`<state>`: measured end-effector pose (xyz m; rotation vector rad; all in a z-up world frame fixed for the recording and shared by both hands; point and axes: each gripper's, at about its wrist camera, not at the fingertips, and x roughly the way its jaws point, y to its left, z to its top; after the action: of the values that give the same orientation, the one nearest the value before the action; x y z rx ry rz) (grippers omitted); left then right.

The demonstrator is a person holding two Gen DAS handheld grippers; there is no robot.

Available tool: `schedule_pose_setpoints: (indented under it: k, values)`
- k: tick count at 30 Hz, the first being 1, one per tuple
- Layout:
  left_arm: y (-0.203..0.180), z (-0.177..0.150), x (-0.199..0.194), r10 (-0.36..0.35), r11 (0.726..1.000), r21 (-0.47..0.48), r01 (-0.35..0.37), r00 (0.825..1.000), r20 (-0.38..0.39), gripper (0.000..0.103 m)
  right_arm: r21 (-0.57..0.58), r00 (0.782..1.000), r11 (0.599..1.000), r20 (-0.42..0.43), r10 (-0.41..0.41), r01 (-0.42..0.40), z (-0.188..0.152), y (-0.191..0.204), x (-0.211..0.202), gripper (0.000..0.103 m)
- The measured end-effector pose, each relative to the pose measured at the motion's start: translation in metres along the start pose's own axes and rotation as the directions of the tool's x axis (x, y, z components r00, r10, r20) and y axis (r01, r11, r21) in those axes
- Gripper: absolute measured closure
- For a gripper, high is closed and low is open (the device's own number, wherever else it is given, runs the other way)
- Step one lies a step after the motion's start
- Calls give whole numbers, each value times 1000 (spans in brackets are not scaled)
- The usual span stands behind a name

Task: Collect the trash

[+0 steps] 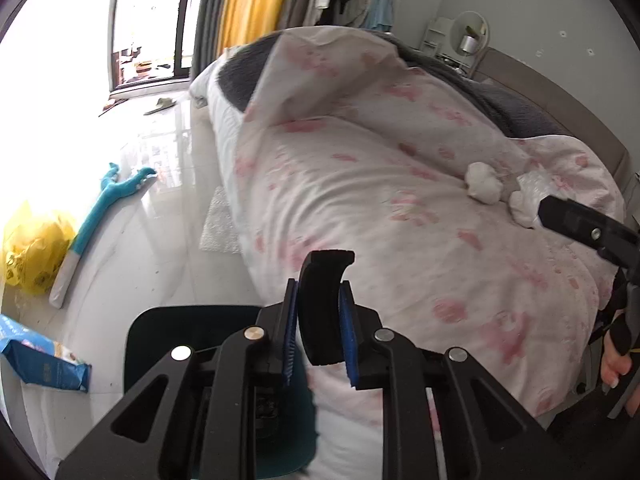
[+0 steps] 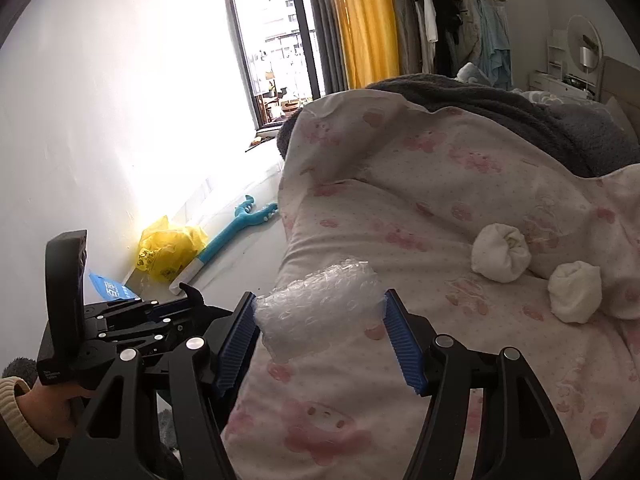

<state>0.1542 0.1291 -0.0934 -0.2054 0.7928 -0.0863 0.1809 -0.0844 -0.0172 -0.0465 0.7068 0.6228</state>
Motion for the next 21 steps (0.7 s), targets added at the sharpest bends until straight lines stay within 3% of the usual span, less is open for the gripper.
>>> schedule_pose_setpoints:
  k: [10,21]
  values:
    - [60,-31,5,76,993,-82,-84,992,-97,81,-34,996,997,-54,64,-66,5,58,42,38]
    - [116,-64,21,105,971,-185,-154,962,-252,81,-96,982,987,-151,113,-128,-5,117,90,38]
